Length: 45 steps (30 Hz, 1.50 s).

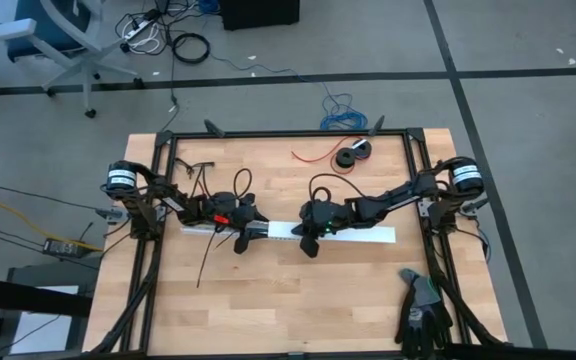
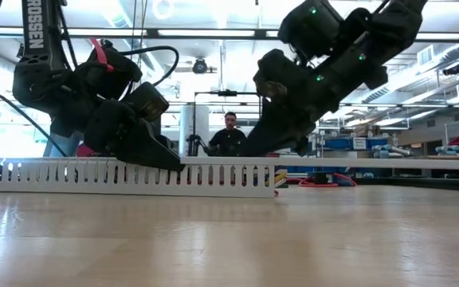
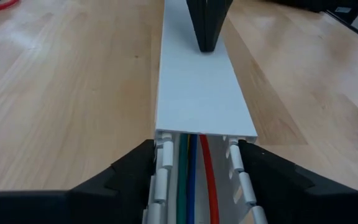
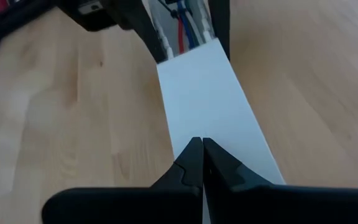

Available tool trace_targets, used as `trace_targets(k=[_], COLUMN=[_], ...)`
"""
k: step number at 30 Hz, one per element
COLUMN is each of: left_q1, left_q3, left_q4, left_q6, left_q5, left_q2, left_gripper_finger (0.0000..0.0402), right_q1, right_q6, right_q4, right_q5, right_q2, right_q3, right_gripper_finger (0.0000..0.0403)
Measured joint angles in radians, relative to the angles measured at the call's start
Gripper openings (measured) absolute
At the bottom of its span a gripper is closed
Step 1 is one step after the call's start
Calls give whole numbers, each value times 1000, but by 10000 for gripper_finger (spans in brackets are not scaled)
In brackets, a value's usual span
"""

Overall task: Ziptie cables
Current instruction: Close the white cable duct

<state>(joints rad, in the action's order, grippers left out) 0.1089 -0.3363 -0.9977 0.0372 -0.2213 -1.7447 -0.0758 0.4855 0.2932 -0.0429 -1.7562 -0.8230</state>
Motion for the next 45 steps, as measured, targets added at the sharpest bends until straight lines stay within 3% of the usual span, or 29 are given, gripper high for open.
trace_targets(k=[7, 19, 31, 45], left_q1=[0, 11, 17, -2], left_q3=[0, 6, 204, 151], left_q4=[-1, -8, -285, -138], left_q6=[-3, 18, 30, 16], left_q5=[1, -23, 10, 10], left_q2=[0, -1, 38, 40], left_gripper_finger=[232, 279, 275, 275], right_q1=[2, 0, 2, 7], right_q6=[-12, -8, 10, 11], right_q4=[2, -2, -10, -6], right_q5=[1, 1, 11, 13], right_q2=[-4, -4, -5, -5], right_q3=[0, 1, 1, 2], right_gripper_finger=[0, 0, 0, 0])
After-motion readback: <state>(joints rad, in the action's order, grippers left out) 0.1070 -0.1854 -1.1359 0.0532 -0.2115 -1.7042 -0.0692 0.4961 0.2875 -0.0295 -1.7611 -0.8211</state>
